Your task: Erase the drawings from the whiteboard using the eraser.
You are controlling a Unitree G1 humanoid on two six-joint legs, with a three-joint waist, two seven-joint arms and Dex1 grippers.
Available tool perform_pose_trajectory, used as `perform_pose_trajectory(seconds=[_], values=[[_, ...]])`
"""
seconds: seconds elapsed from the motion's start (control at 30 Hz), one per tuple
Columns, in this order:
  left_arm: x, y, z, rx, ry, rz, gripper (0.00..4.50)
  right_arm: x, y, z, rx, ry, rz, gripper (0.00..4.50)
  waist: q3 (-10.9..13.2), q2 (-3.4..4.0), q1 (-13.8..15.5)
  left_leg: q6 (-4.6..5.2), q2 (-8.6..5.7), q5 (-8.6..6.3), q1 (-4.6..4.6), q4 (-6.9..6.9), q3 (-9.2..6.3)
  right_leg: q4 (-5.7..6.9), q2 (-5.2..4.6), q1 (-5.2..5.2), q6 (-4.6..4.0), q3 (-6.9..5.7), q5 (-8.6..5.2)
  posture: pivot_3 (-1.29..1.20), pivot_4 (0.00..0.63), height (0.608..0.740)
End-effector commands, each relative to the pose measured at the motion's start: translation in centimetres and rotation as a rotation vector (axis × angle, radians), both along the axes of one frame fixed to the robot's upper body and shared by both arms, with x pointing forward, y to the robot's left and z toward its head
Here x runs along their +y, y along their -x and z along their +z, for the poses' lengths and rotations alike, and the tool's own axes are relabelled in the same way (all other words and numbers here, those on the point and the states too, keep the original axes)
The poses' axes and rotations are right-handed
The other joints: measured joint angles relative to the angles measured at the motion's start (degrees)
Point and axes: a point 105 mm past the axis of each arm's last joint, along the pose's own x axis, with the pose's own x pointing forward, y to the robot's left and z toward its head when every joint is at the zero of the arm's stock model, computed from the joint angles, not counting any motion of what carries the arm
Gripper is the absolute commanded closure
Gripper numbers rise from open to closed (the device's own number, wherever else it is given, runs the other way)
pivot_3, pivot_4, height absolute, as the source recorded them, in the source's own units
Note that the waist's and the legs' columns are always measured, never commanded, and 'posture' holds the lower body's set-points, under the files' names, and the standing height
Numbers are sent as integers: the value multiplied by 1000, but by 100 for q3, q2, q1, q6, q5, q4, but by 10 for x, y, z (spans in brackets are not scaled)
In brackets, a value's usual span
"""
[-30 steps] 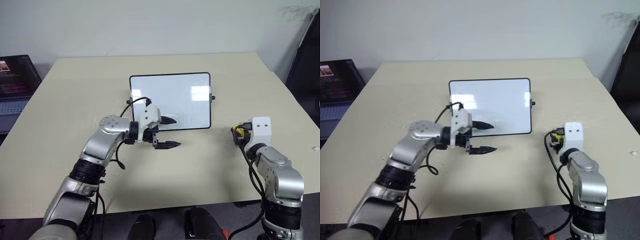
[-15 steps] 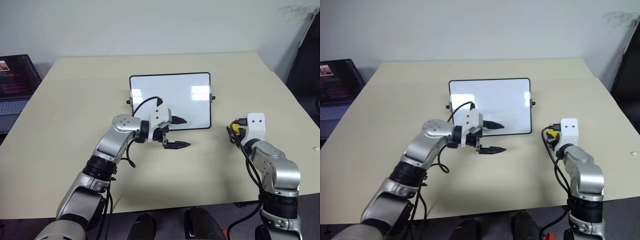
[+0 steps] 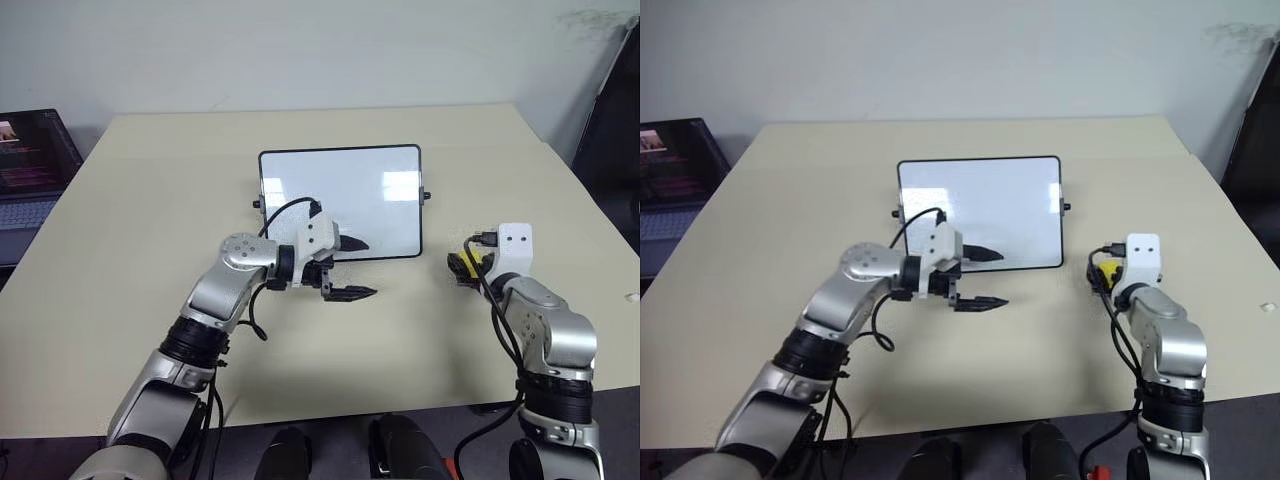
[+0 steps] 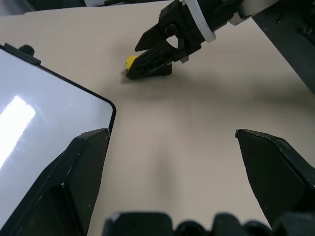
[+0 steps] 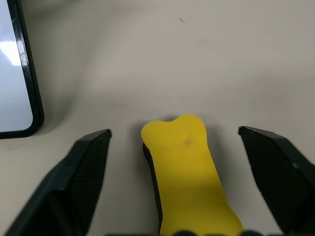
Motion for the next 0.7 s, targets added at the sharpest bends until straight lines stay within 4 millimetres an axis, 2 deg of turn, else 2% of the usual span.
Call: perform_pose_trajectory(seconds=[0.03, 0.1, 0.17, 0.3, 0.43, 0.5, 0.57, 0.67, 0.7], values=[[11, -5, 21, -64, 71, 81, 0, 12, -4, 40, -194, -3, 63, 15, 1, 1, -7, 0, 0, 0, 0, 0, 0, 0, 0, -1, 0, 0, 0, 0, 150, 740], [23, -12, 28, -74, 144, 202, 0, 26, 4, 53, -260, -21, 139, 15, 1, 2, -14, 0, 2, 0, 0, 0, -1, 0, 0, -1, 0, 0, 0, 0, 150, 740], [42, -14, 35, -60, 258, 366, 0, 43, 20, 62, -311, -25, 226, 15, 1, 3, -30, 0, 5, 0, -2, -1, -3, 0, -1, -3, 0, 0, 0, 0, 150, 740], [66, 10, 37, -30, 385, 555, 0, 56, 54, 66, -388, -48, 280, 15, 1, 3, -42, 10, 26, -11, -7, -7, -17, -2, -27, -6, 4, -5, -5, 0, 150, 740], [87, 29, 20, -33, 417, 762, 0, 61, 83, 48, -464, 27, 291, 15, -1, 3, 21, 4, 8, -14, -3, -6, -20, -7, -66, 4, 26, -8, -19, 0, 150, 740], [104, 32, 11, -57, 429, 906, 0, 56, 96, 35, -474, -11, 282, 15, -1, 3, 63, 2, 0, -14, -1, 3, -15, -10, -71, 11, 33, -6, -20, 0, 150, 740], [114, 33, 5, -85, 428, 1001, 0, 47, 102, 26, -491, 13, 245, 15, -1, 4, 74, 1, 1, -14, 9, 7, -18, -30, -70, 33, 40, -11, -17, 0, 150, 740], [140, 39, -5, -122, 421, 1191, 0, 33, 104, 4, -478, 35, 160, 15, -7, -2, 73, 1, 4, -13, 17, 8, -15, -51, -66, 51, 47, -10, -2, 0, 150, 740], [141, 40, -7, -138, 408, 1212, 0, 30, 104, 0, -474, 21, 154, 15, -7, -2, 73, 1, 4, -13, 18, 7, -13, -53, -65, 51, 46, -7, -2, 0, 150, 740]])
